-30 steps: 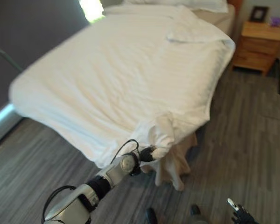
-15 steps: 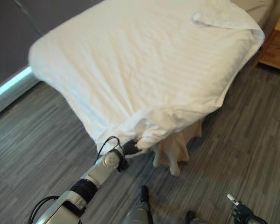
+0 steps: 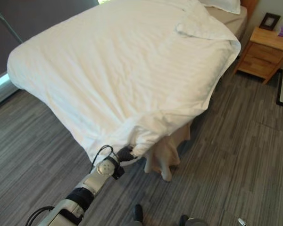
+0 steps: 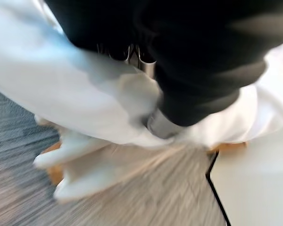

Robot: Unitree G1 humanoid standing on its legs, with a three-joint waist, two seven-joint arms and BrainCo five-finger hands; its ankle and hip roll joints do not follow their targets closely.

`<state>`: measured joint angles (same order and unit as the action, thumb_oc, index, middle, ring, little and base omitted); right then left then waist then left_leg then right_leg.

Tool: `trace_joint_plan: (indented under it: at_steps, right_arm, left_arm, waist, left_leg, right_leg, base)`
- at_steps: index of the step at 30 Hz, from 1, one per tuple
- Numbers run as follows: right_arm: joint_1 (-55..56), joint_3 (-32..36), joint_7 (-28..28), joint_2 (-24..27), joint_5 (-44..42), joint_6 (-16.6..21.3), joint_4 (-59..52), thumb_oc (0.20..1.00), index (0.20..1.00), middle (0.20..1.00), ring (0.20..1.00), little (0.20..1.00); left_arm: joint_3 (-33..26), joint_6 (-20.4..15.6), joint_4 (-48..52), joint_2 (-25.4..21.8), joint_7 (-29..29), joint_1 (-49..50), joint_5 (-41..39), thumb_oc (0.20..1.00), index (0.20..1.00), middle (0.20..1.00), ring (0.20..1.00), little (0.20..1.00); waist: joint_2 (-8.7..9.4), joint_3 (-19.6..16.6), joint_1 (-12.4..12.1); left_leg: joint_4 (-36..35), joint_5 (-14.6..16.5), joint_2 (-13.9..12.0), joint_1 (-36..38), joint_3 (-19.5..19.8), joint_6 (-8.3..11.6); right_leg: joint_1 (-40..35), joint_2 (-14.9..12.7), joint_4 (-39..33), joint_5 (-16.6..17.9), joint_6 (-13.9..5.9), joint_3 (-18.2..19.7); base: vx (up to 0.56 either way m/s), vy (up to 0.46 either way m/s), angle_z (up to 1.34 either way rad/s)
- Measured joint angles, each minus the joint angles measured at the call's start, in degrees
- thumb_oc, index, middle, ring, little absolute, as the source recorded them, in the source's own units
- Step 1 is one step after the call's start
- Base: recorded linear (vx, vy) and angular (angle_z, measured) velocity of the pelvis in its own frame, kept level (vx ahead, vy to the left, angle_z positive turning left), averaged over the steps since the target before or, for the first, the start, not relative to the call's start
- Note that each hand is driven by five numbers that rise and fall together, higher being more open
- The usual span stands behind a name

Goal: Making the bed.

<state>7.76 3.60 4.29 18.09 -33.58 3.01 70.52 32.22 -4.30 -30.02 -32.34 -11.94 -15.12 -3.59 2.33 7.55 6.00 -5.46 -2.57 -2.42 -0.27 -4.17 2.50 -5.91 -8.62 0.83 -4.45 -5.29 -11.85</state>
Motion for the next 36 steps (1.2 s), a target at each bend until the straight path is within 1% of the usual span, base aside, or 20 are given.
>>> trace_joint_plan:
  at_steps: [2,7,9,11,12,13,15,16,19,21,22,23,24,25,31,32,33,34,35,36]
  right_arm:
    - [-0.61,-0.15,0.41,-0.89,0.01,-0.02,-0.32,1.0,1.0,1.0,1.0,1.0]
    - [-1.64,-1.89,1.3,-1.0,0.08,-0.2,-1.66,1.0,1.0,1.0,1.0,1.0]
    - [-1.81,-1.91,1.8,-0.87,0.05,-0.23,-3.37,1.0,1.0,1.0,1.0,1.0]
    - [-1.91,-1.88,2.43,-0.39,0.06,-0.23,-4.45,1.0,1.0,1.0,1.0,1.0]
    - [-1.95,-1.86,2.54,-0.13,0.05,-0.19,-4.6,1.0,1.0,1.0,1.0,1.0]
    - [-1.79,-1.85,2.6,0.32,0.06,-0.08,-4.6,1.0,1.0,1.0,1.0,1.0]
    - [-1.53,-1.86,2.63,0.37,0.07,-0.31,-4.31,1.0,1.0,1.0,1.0,1.0]
    - [-1.57,-1.82,3.11,0.35,0.14,-0.59,-4.13,1.0,1.0,1.0,1.0,1.0]
    - [-0.01,-1.67,4.67,0.37,1.26,-0.82,-3.73,1.0,1.0,1.0,1.0,1.0]
    - [0.88,-1.71,5.04,0.36,2.19,-1.31,-2.82,1.0,1.0,1.0,1.0,1.0]
    - [0.71,-1.58,5.15,0.34,2.2,-1.43,-2.1,1.0,1.0,1.0,1.0,1.0]
    - [1.25,-0.61,5.76,0.32,2.2,-1.42,-2.14,1.0,1.0,1.0,1.0,1.0]
    - [1.75,0.2,6.29,0.33,2.2,-1.42,-2.16,1.0,1.0,1.0,1.0,1.0]
    - [2.02,0.55,6.43,0.31,2.2,-1.42,-2.16,1.0,1.0,1.0,1.0,1.0]
    - [1.79,0.54,7.23,0.33,2.19,-1.36,-3.2,1.0,1.0,1.0,1.0,1.0]
    - [1.59,0.54,7.2,0.3,2.19,-1.37,-3.25,1.0,1.0,1.0,1.0,1.0]
    - [1.28,0.63,7.05,0.2,2.15,-1.42,-3.97,1.0,1.0,1.0,1.0,1.0]
    - [1.49,0.61,6.99,-0.09,2.14,-1.3,-5.83,1.0,1.0,1.0,1.0,1.0]
    - [1.67,0.81,6.54,-1.18,2.06,-1.36,-9.17,1.0,1.0,1.0,1.0,1.0]
    - [2.27,1.71,5.96,-2.49,1.88,-1.19,-14.14,1.0,1.0,1.0,1.0,1.0]
  left_arm:
    - [1.14,-0.13,0.73,0.04,-2.38,2.48,0.14,1.0,1.0,1.0,1.0,1.0]
    - [2.1,-0.11,4.14,-0.35,-4.42,7.42,1.96,1.0,1.0,1.0,1.0,1.0]
    - [2.15,-0.08,7.71,-2.55,-5.17,7.48,2.22,1.0,1.0,1.0,1.0,1.0]
    - [1.8,-0.07,12.17,-6.16,-6.47,7.65,1.99,1.0,1.0,1.0,1.0,1.0]
    - [0.6,-0.09,13.92,-7.16,-6.65,8.09,1.78,1.0,1.0,1.0,1.0,1.0]
    - [-2.48,-0.11,16.1,-8.03,-6.74,8.88,-0.18,1.0,1.0,1.0,1.0,1.0]
    - [-4.87,-0.11,16.38,-8.13,-6.77,8.9,-3.05,1.0,1.0,1.0,1.0,1.0]
    - [-6.82,0.31,18.44,-9.5,-7.07,10.24,-5.73,1.0,1.0,1.0,1.0,1.0]
    - [-17.61,0.48,24.32,-10.65,-7.07,16.1,-15.58,1.0,1.0,1.0,1.0,1.0]
    - [-20.07,0.49,24.66,-11.22,-6.66,16.97,-18.86,1.0,1.0,1.0,1.0,1.0]
    - [-23.42,0.49,25.79,-11.55,-6.8,19.34,-20.89,1.0,1.0,1.0,1.0,1.0]
    - [-28.57,0.4,27.71,-11.51,-6.56,23.7,-24.29,1.0,1.0,1.0,1.0,1.0]
    - [-30.88,0.37,28.1,-10.98,-6.54,25.42,-25.5,1.0,1.0,1.0,1.0,1.0]
    - [-32.13,0.31,28.08,-10.58,-6.27,26.4,-25.72,1.0,1.0,1.0,1.0,1.0]
    - [-32.26,0.0,29.28,-11.24,-6.66,28.73,-27.65,1.0,1.0,1.0,1.0,1.0]
    - [-32.25,-0.1,29.11,-10.16,-6.56,28.75,-27.67,1.0,1.0,1.0,1.0,1.0]
    - [-33.31,-1.06,27.16,-6.38,-6.42,28.98,-28.02,1.0,1.0,1.0,1.0,1.0]
    - [-36.91,-2.55,23.21,0.87,-5.76,27.71,-29.84,1.0,1.0,1.0,1.0,1.0]
    - [-38.59,-3.53,18.56,8.77,-3.29,27.18,-31.53,1.0,1.0,1.0,1.0,1.0]
    - [-42.66,-4.66,14.4,15.48,-1.17,26.55,-32.47,1.0,1.0,1.0,1.0,1.0]
  waist:
    - [0.21,-0.82,-0.19]
    - [0.02,-2.55,-1.09]
    - [-0.11,-2.79,-1.6]
    - [-0.13,-3.3,-1.67]
    - [-0.14,-3.45,-1.71]
    - [-0.25,-3.73,-1.79]
    - [-0.24,-3.74,-2.2]
    - [-0.22,-3.73,-2.73]
    - [0.09,-3.63,-3.04]
    - [0.05,-3.56,-3.63]
    - [-0.25,-3.38,-4.33]
    - [-0.34,-3.31,-4.53]
    - [-0.35,-3.31,-4.55]
    - [-0.46,-3.26,-4.9]
    - [-0.58,-3.07,-6.05]
    - [-0.61,-3.0,-6.14]
    - [-0.58,-2.94,-6.07]
    - [-1.11,-3.13,-5.92]
    - [-0.59,-2.99,-5.76]
    - [-1.14,-3.32,-5.58]
  left_leg:
    - [-0.01,0.19,1.4,0.23,-0.53,-0.29]
    - [-0.32,0.32,0.97,0.47,-1.4,-0.2]
    - [-0.31,0.26,0.85,0.49,-1.45,-0.24]
    - [-0.26,0.24,0.68,0.51,-1.4,-0.25]
    - [-0.2,0.22,0.68,0.56,-1.4,-0.27]
    - [-0.02,0.2,0.69,0.61,-1.37,-0.26]
    - [-0.01,0.2,0.69,0.6,-1.32,-0.26]
    - [-0.01,0.2,0.68,0.64,-1.3,-0.26]
    - [-0.01,0.23,0.66,0.99,-0.95,-0.21]
    - [-0.02,0.27,0.7,1.24,-0.32,-0.17]
    - [-0.13,0.37,0.67,1.4,-0.16,-0.04]
    - [-0.33,0.47,0.6,1.43,-0.15,0.07]
    - [-0.32,0.48,0.6,1.46,-0.14,0.09]
    - [-0.33,0.47,0.68,1.37,0.05,0.08]
    - [-0.2,0.47,0.76,1.33,0.24,0.08]
    - [-0.14,0.48,0.78,1.32,0.31,0.09]
    - [-0.04,0.49,0.8,1.3,0.32,0.1]
    - [-0.02,0.47,0.92,1.32,0.3,0.08]
    - [-0.01,0.54,0.88,1.17,0.32,0.18]
    - [-0.01,0.52,0.84,1.27,0.34,0.16]
  right_leg:
    - [-0.44,-1.28,-1.54,0.95,-2.29,1.38]
    - [-1.2,-0.64,-3.74,2.12,-2.6,2.2]
    - [-1.25,-0.17,-3.79,2.45,-2.18,2.23]
    - [-1.33,0.05,-3.84,2.51,-2.18,2.23]
    - [-1.38,0.05,-3.84,2.68,-2.22,2.23]
    - [-1.52,0.05,-3.96,2.72,-2.26,2.19]
    - [-1.77,0.07,-4.14,2.72,-2.25,2.0]
    - [-2.1,0.13,-4.65,2.82,-2.21,1.92]
    - [-2.94,0.24,-5.3,2.89,-2.26,1.38]
    - [-3.61,0.29,-5.74,2.88,-2.27,0.87]
    - [-3.84,0.37,-5.79,2.84,-2.3,0.74]
    - [-3.88,0.45,-5.84,2.8,-2.35,0.81]
    - [-3.89,0.43,-5.86,2.8,-2.36,0.83]
    - [-3.97,0.4,-5.87,2.8,-2.36,0.63]
    - [-4.14,0.38,-6.08,2.8,-2.37,0.38]
    - [-4.21,0.39,-6.09,2.79,-2.38,0.23]
    - [-4.29,0.36,-6.02,2.75,-2.43,0.14]
    - [-4.3,0.23,-6.09,2.77,-2.42,0.21]
    - [-4.27,0.32,-5.93,2.64,-2.59,0.06]
    - [-4.36,0.4,-6.07,2.61,-2.61,0.02]
  base:
    - [0.05,0.093,-0.18]
    - [0.04,0.07,-0.1]
    - [0.04,0.065,-0.03]
    - [0.01,0.017,0.0]
    - [0.0,0.0,0.0]
    - [0.0,0.0,0.0]
    - [0.05,0.018,0.03]
    - [0.05,0.005,-0.01]
    - [0.03,0.003,0.07]
    - [0.05,0.008,0.13]
    - [0.04,0.006,0.06]
    - [0.04,0.016,0.01]
    - [0.0,0.0,0.0]
    - [0.04,0.028,0.05]
    - [0.02,0.008,0.02]
    - [0.0,0.0,0.0]
    - [0.0,0.0,0.0]
    - [0.0,0.0,0.0]
    - [0.0,0.0,0.0]
    - [0.0,0.0,0.0]
